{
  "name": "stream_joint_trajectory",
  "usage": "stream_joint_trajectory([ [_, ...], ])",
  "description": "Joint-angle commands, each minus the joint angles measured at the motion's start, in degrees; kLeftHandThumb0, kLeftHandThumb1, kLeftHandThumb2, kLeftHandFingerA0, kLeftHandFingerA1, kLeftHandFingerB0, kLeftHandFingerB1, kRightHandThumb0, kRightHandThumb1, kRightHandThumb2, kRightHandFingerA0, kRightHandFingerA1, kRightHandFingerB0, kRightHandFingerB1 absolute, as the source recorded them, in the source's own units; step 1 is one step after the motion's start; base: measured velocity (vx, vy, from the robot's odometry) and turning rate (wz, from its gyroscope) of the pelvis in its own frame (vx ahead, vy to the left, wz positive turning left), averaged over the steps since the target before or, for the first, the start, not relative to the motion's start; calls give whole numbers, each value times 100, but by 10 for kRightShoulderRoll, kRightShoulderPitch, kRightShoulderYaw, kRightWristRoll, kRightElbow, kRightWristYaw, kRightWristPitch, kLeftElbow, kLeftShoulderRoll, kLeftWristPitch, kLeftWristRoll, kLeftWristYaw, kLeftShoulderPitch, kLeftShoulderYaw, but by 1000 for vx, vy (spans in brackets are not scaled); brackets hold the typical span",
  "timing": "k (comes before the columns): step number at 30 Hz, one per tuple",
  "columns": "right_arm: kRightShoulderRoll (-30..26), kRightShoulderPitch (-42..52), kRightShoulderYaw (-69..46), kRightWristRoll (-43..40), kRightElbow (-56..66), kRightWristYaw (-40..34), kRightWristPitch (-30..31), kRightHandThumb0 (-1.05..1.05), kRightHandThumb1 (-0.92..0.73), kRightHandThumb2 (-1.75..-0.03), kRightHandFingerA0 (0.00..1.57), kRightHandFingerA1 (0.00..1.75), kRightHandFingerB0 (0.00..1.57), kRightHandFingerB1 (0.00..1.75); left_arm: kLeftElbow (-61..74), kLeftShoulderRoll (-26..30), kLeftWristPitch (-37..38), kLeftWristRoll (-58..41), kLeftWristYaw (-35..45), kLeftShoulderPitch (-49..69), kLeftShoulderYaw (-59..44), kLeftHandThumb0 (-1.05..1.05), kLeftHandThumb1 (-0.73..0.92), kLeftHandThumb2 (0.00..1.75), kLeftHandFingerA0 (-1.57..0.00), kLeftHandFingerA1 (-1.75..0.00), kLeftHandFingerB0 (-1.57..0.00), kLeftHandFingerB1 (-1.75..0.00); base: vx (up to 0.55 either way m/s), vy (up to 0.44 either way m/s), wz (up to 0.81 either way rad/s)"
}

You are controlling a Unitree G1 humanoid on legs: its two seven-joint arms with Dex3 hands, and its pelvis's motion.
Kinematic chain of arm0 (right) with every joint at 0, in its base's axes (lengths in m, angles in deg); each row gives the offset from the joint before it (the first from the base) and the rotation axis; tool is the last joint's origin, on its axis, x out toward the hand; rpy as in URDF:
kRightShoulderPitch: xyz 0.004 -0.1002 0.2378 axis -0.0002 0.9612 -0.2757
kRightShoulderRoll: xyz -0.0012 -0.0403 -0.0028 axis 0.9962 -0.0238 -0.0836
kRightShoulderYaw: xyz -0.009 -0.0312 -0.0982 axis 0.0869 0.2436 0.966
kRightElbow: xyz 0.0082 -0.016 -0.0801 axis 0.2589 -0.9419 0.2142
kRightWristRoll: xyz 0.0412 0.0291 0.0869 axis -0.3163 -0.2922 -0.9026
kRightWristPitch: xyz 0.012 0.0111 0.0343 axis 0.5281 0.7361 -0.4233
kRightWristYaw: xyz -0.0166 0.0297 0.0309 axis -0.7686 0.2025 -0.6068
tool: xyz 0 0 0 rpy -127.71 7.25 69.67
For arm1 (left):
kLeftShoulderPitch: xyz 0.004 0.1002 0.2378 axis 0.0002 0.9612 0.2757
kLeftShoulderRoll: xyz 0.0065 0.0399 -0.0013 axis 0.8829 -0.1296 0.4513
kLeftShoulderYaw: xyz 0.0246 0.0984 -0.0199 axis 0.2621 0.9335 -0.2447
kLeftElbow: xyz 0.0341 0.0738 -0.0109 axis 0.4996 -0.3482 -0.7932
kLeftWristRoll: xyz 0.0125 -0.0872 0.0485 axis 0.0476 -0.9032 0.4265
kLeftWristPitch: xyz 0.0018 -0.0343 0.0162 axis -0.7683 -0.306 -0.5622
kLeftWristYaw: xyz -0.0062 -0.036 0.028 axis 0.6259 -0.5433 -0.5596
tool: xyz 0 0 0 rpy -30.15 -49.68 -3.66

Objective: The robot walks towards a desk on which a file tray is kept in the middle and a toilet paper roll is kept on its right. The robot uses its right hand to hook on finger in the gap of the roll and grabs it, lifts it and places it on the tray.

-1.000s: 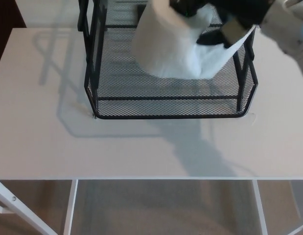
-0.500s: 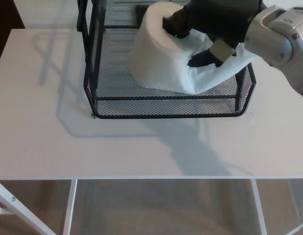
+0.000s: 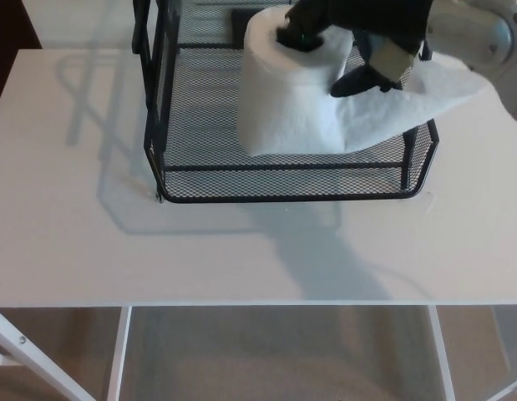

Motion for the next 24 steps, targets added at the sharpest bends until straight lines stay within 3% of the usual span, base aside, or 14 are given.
stream_joint_trajectory([
  [1, 19, -170, 2, -55, -53, 331, 175, -72, -61, -59, 86, 76, 32, 31, -2, 13, 7, 7, -3, -2, -1, -98, 91, 69, -40, -88, -30, -76, 0, 0, 0],
  [3, 25, -180, 6, -55, -55, 351, 187, -77, -62, -60, 86, 85, 31, 31, -4, 12, 8, 6, -5, -3, -2, -99, 92, 68, -43, -88, -32, -76, 0, 0, 0],
  [5, 32, -191, 14, -47, -58, 369, 201, -88, -53, -88, 92, 88, 26, 42, -7, 12, 8, 6, -6, -4, -2, -92, 68, 123, -47, -82, -24, -67, 0, 0, 0],
  [6, 34, -198, 19, -45, -60, 381, 197, -80, -63, -60, 100, 88, 30, 30, -6, 10, 6, 7, -10, -3, -1, -98, 92, 69, -42, -88, -31, -75, 0, 0, 0],
  [7, 38, -209, 27, -37, -65, 397, 203, -82, -62, -60, 103, 90, 28, 31, -6, 11, 17, 11, -8, 0, 2, -90, 69, 123, -52, -83, -24, -67, 0, 0, 0],
  [8, 38, -219, 31, -35, -72, 412, 203, -87, -62, -59, 99, 96, 26, 34, -6, 11, 13, 8, -6, -1, 0, -100, 91, 69, -38, -87, -30, -75, 0, 0, 0],
  [9, 36, -233, 37, -31, -78, 429, 192, -87, -64, -60, 93, 103, 24, 33, -7, 11, 10, 8, -6, -3, 0, -94, 68, 123, -45, -82, -24, -68, 0, 0, 0],
  [10, 36, -242, 38, -32, -88, 437, 182, -94, -52, -92, 96, 106, 21, 44, -5, 11, 9, 7, -5, -2, -1, -99, 91, 68, -37, -90, -29, -77, 0, 0, 0],
  [13, 23, -271, 37, -31, -98, 451, 153, -92, -65, -61, 87, 91, 25, 33, 0, 12, 6, 0, 1, 1, -7, -97, 90, 68, -36, -85, -29, -75, 0, 0, 0],
  [14, 22, -277, 30, -33, -101, 445, 165, -91, -48, -93, 89, 91, 20, 44, -5, 13, 10, 3, -5, -2, -5, -91, 68, 121, -48, -82, -22, -66, 0, 0, 0],
  [15, 20, -280, 29, -33, -100, 447, 162, -93, -65, -60, 91, 93, 26, 35, -6, 12, 9, 3, -6, -4, -6, -91, 67, 121, -47, -82, -24, -67, 0, 0, 0],
  [17, 12, -293, 30, -27, -101, 450, 156, -94, -64, -60, 93, 92, 28, 35, -11, 12, 8, 8, -10, -9, -2, -98, 90, 68, -39, -89, -30, -76, 0, 0, 0],
  [18, 9, -295, 30, -27, -101, 449, 150, -92, -50, -95, 93, 90, 22, 45, -10, 13, 8, 8, -9, -8, -1, -99, 91, 68, -39, -90, -30, -77, 0, 0, 0],
  [24, -26, -347, 10, -37, -136, 480, 134, -86, -70, -63, 88, 83, 26, 30, -7, 12, 22, 7, -4, 6, -2, -101, 92, 69, -38, -87, -31, -76, 0, 0, 0],
])
